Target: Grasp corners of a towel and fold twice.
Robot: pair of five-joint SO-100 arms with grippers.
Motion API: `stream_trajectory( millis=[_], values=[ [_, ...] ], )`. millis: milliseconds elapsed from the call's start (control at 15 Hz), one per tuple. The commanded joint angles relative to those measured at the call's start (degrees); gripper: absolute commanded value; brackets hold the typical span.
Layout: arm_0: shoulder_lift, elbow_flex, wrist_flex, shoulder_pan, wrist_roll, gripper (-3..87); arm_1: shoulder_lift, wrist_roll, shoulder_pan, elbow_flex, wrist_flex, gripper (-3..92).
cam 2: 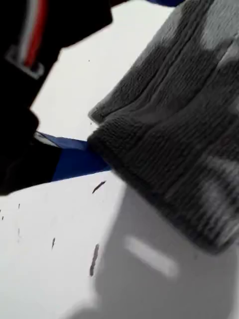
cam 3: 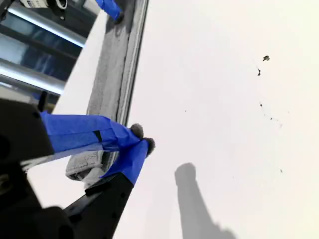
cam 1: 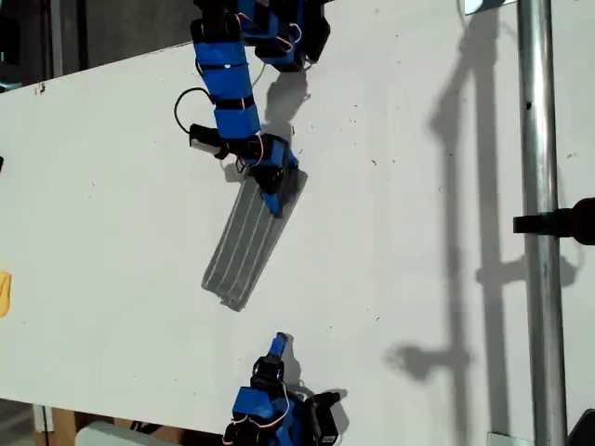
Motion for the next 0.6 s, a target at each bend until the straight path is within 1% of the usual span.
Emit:
stream_trajectory(
  millis=[0, 200, 267, 400, 533],
  values=[
    [0.26, 0.7, 0.35, -0.44, 0.26, -2.2, -4.75, -4.39, 3.78, -7.29, -3.16, 42.4],
    [0.26, 0.7, 0.35, -0.44, 1.05, -2.1, -6.33, -10.63, 8.88, -8.96, -4.83, 38.7],
    [0.26, 0.7, 0.35, -0.44, 1.14, -2.1, -6.24, -10.99, 9.4, -8.96, -4.31, 38.8],
    [0.26, 0.7, 0.35, -0.44, 1.41, -2.1, -5.1, -6.86, 8.26, -8.35, -0.44, 46.6],
    [0.26, 0.7, 0.26, -0.53, 2.11, -2.1, -1.76, -2.46, 8.0, -4.66, 1.14, 51.0]
  ],
)
